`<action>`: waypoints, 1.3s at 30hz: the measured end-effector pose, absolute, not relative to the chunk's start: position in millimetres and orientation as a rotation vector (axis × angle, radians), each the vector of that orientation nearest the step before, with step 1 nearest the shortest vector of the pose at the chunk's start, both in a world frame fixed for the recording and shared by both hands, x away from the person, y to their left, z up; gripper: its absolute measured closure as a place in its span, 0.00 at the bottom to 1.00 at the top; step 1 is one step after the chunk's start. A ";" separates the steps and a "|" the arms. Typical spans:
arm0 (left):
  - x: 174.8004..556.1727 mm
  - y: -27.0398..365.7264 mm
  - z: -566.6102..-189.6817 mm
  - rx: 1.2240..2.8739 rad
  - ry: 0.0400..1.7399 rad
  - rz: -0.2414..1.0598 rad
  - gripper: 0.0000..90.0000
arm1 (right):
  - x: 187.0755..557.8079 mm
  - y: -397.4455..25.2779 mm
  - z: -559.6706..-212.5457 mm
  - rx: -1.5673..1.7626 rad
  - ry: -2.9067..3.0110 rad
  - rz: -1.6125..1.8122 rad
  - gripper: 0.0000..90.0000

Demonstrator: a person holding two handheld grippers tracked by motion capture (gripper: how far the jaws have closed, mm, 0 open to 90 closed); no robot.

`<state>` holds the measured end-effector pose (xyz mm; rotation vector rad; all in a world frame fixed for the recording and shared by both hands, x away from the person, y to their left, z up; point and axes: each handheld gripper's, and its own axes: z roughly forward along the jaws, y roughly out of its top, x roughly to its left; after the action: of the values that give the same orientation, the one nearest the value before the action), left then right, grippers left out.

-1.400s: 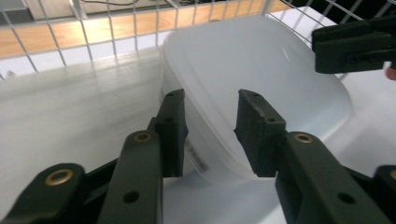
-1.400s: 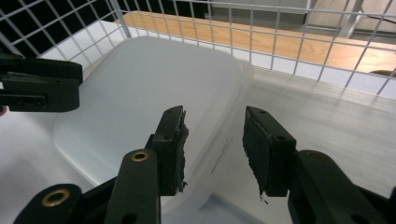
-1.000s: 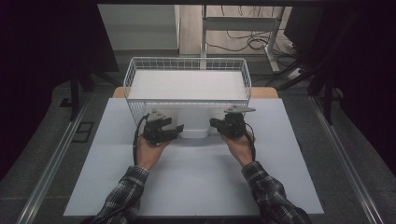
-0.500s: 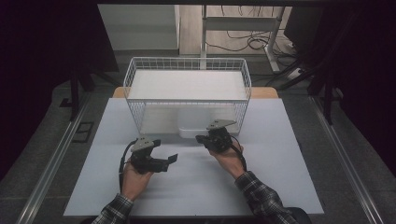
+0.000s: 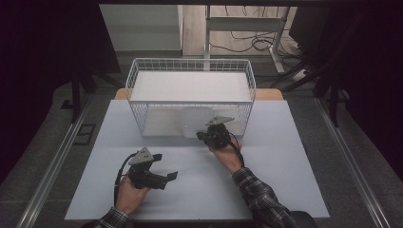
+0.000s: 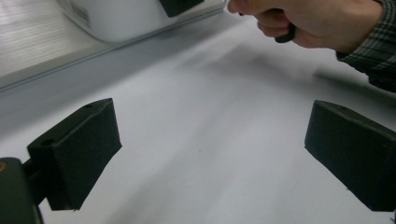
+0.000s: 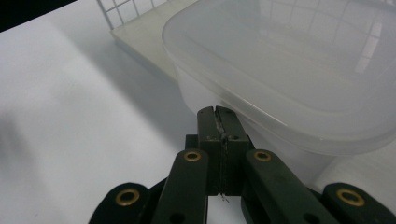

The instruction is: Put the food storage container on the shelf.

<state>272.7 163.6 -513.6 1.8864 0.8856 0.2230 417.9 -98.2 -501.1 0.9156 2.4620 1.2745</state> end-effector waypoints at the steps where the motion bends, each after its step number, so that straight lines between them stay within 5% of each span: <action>1: 272.4 163.5 -513.2 1.887 0.882 0.227 0.04 | 420.0 -97.7 -501.1 0.910 2.459 1.270 0.98; 21: 274.2 168.9 -516.6 1.893 0.920 0.259 0.04 | 435.6 -91.9 -499.3 0.936 2.439 1.265 0.97; 39: 277.1 168.1 -525.4 1.934 0.945 0.331 0.05 | 410.2 -101.7 -493.2 0.896 2.482 1.282 0.38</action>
<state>277.1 168.1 -525.4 1.9345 0.9453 0.3311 410.2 -101.7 -493.2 0.8957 2.4815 1.2825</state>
